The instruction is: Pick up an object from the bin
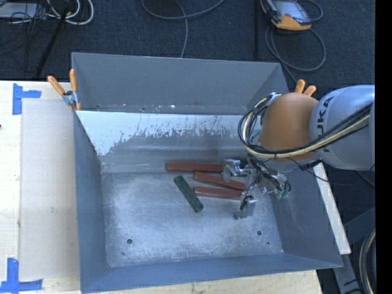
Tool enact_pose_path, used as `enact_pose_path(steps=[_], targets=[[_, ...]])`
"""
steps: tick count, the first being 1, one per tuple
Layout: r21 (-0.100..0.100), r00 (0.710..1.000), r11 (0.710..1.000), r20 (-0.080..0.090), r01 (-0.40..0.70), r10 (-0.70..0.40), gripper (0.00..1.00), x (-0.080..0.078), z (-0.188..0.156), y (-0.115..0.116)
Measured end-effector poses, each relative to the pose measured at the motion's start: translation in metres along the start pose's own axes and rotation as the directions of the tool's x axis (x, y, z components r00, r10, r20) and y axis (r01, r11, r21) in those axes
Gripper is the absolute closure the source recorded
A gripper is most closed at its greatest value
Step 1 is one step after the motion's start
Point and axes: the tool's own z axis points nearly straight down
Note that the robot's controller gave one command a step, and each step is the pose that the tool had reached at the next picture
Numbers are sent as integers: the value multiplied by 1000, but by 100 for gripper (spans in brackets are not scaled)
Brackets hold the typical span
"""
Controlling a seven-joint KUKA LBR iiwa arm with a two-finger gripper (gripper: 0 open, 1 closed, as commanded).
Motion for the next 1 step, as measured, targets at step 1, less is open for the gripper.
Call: enact_pose_path(steps=[1], targets=[[0, 1000, 1000, 7, 2, -2, 100, -3, -5, 1]])
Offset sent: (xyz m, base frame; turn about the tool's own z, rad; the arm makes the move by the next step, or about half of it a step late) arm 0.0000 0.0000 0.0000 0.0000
